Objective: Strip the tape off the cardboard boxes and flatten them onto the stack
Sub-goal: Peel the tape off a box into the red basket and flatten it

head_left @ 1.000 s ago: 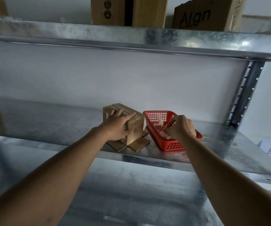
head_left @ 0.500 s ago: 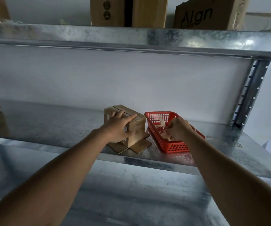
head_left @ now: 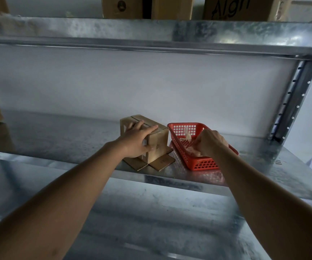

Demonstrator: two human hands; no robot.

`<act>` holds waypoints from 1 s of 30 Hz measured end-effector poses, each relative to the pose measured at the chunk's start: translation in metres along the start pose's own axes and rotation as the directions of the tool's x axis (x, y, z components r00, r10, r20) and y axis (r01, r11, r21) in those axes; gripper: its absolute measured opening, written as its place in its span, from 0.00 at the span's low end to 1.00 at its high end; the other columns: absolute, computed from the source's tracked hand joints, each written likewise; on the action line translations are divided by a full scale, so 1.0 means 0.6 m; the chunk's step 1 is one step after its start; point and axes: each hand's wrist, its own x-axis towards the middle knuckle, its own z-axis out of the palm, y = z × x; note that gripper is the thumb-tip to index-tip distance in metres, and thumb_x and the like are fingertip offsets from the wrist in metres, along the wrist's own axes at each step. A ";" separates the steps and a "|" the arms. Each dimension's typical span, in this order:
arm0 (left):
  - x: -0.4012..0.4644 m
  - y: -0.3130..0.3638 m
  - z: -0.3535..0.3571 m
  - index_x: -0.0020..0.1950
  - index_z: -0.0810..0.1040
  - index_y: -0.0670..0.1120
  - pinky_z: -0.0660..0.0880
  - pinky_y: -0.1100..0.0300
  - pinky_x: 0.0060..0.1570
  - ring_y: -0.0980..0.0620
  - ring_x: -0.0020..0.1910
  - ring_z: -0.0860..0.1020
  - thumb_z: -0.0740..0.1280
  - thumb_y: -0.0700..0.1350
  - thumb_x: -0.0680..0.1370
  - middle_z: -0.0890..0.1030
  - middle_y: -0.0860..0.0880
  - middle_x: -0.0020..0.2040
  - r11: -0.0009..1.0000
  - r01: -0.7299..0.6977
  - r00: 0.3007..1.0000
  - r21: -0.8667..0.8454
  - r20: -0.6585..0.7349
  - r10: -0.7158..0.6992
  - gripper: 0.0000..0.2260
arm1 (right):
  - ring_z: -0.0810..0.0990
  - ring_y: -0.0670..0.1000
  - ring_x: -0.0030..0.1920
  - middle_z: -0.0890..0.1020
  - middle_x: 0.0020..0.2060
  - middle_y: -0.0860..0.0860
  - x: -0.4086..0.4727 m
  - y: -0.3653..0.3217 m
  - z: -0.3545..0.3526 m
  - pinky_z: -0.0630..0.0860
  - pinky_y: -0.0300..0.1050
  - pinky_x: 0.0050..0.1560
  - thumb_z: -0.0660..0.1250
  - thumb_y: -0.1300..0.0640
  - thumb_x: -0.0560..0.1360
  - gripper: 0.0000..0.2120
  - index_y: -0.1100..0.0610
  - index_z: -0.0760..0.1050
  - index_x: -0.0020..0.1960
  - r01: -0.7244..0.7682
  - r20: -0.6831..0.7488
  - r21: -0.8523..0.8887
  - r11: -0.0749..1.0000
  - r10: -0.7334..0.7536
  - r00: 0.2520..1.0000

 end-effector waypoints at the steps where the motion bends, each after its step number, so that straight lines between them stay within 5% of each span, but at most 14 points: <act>1: 0.001 0.001 0.000 0.83 0.51 0.65 0.52 0.33 0.78 0.38 0.82 0.40 0.69 0.61 0.80 0.46 0.47 0.85 1.000 0.006 1.000 -0.001 0.003 -0.006 0.37 | 0.80 0.49 0.37 0.84 0.44 0.50 -0.001 -0.001 -0.004 0.80 0.44 0.36 0.76 0.51 0.76 0.10 0.53 0.85 0.55 0.020 0.013 0.017 1.000 -0.020 1.000; 7: 0.003 0.013 0.000 0.84 0.51 0.64 0.52 0.37 0.78 0.38 0.82 0.41 0.68 0.60 0.81 0.47 0.47 0.84 1.000 0.017 1.000 -0.001 -0.001 -0.017 0.37 | 0.81 0.46 0.37 0.86 0.47 0.50 -0.015 -0.022 -0.020 0.69 0.36 0.30 0.77 0.49 0.75 0.10 0.52 0.87 0.55 0.105 0.021 0.154 0.982 -0.110 0.994; 17: 0.004 0.023 0.004 0.84 0.50 0.62 0.52 0.37 0.78 0.35 0.82 0.41 0.67 0.58 0.82 0.48 0.45 0.84 0.998 0.020 1.000 0.052 -0.003 -0.020 0.36 | 0.86 0.50 0.37 0.87 0.45 0.50 -0.035 -0.037 -0.042 0.84 0.44 0.40 0.76 0.54 0.76 0.05 0.50 0.87 0.51 0.156 0.021 0.255 0.954 -0.167 0.986; 21: 0.009 0.019 0.008 0.84 0.49 0.62 0.51 0.36 0.78 0.35 0.82 0.40 0.67 0.60 0.81 0.46 0.45 0.85 0.999 0.020 1.000 0.048 0.003 -0.020 0.37 | 0.85 0.53 0.41 0.86 0.47 0.50 -0.038 -0.039 -0.045 0.85 0.46 0.43 0.77 0.61 0.73 0.10 0.47 0.88 0.50 0.138 -0.005 0.224 0.965 -0.140 0.990; 25: 0.010 0.017 0.008 0.84 0.49 0.63 0.51 0.36 0.78 0.35 0.82 0.40 0.66 0.60 0.81 0.46 0.46 0.85 0.998 0.024 1.000 0.051 0.002 -0.024 0.36 | 0.83 0.50 0.41 0.86 0.46 0.49 -0.040 -0.032 -0.036 0.80 0.42 0.37 0.76 0.60 0.73 0.07 0.48 0.88 0.46 0.103 -0.076 0.227 0.968 -0.088 0.993; 28: 0.009 0.020 0.007 0.84 0.49 0.63 0.51 0.37 0.78 0.35 0.82 0.40 0.67 0.59 0.82 0.47 0.46 0.85 0.999 0.025 1.000 0.042 0.000 -0.025 0.36 | 0.82 0.52 0.41 0.85 0.44 0.51 -0.044 -0.025 -0.033 0.76 0.42 0.36 0.78 0.54 0.73 0.02 0.49 0.86 0.46 0.068 -0.150 0.149 0.987 -0.046 0.988; 30: 0.009 0.020 0.007 0.84 0.50 0.63 0.51 0.37 0.78 0.35 0.82 0.40 0.67 0.59 0.81 0.47 0.47 0.84 0.999 0.024 1.000 0.035 0.003 -0.024 0.36 | 0.81 0.55 0.42 0.84 0.44 0.52 -0.043 -0.021 -0.033 0.76 0.45 0.38 0.79 0.50 0.73 0.08 0.52 0.84 0.48 0.028 -0.184 0.063 0.998 -0.016 0.983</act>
